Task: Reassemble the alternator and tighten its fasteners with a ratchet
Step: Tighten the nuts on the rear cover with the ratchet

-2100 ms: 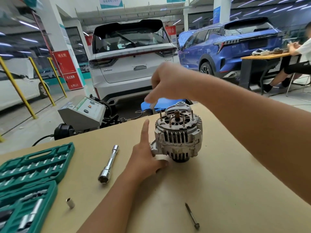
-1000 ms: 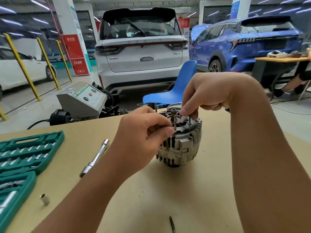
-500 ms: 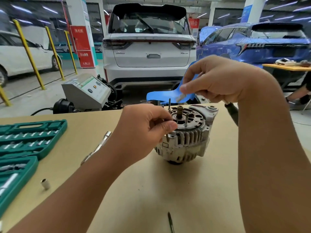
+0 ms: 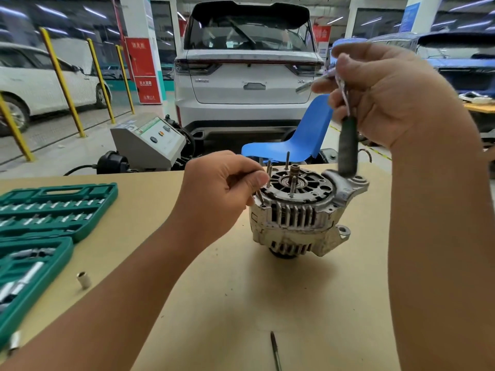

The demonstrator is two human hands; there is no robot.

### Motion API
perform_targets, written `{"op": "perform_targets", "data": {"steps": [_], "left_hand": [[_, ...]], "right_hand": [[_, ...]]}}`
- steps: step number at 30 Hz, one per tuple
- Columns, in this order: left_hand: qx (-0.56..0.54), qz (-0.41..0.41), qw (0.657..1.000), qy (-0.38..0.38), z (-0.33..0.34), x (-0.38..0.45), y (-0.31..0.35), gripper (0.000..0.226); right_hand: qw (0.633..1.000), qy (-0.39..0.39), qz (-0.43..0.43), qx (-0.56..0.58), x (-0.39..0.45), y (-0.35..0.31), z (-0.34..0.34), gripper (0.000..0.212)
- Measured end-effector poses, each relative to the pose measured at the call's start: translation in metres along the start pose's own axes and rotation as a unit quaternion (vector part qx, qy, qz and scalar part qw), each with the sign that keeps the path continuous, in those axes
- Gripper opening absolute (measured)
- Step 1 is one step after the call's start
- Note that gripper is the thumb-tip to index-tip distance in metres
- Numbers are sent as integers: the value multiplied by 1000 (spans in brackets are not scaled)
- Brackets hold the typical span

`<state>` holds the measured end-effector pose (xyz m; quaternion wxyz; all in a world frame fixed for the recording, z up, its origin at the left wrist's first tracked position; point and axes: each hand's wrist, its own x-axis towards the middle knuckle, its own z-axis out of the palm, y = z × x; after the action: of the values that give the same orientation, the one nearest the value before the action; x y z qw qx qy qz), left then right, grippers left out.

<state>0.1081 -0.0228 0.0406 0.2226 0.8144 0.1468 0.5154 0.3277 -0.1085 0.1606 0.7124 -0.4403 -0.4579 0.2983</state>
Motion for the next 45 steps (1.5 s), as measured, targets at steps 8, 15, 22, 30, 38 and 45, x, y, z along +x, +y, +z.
{"op": "perform_targets", "data": {"steps": [8, 15, 22, 30, 38, 45], "left_hand": [[40, 21, 998, -35, 6, -3, 4, 15], [71, 22, 990, -123, 1, -3, 4, 12], [48, 22, 990, -134, -7, -2, -7, 20], [16, 28, 989, -144, -8, -2, -13, 14], [-10, -23, 992, -123, -5, -3, -10, 19], [-39, -98, 982, -157, -11, 0, -11, 5]], "right_hand": [[991, 5, 80, 104, 5, 1, 11, 17], [992, -31, 46, 117, 3, 5, 9, 19], [990, -105, 32, 84, 0, 11, 14, 22], [985, -164, 46, -8, -3, 21, 23, 43], [860, -276, 91, -419, -16, 12, 38, 21], [871, -238, 22, -428, -19, 8, 40, 31]]}}
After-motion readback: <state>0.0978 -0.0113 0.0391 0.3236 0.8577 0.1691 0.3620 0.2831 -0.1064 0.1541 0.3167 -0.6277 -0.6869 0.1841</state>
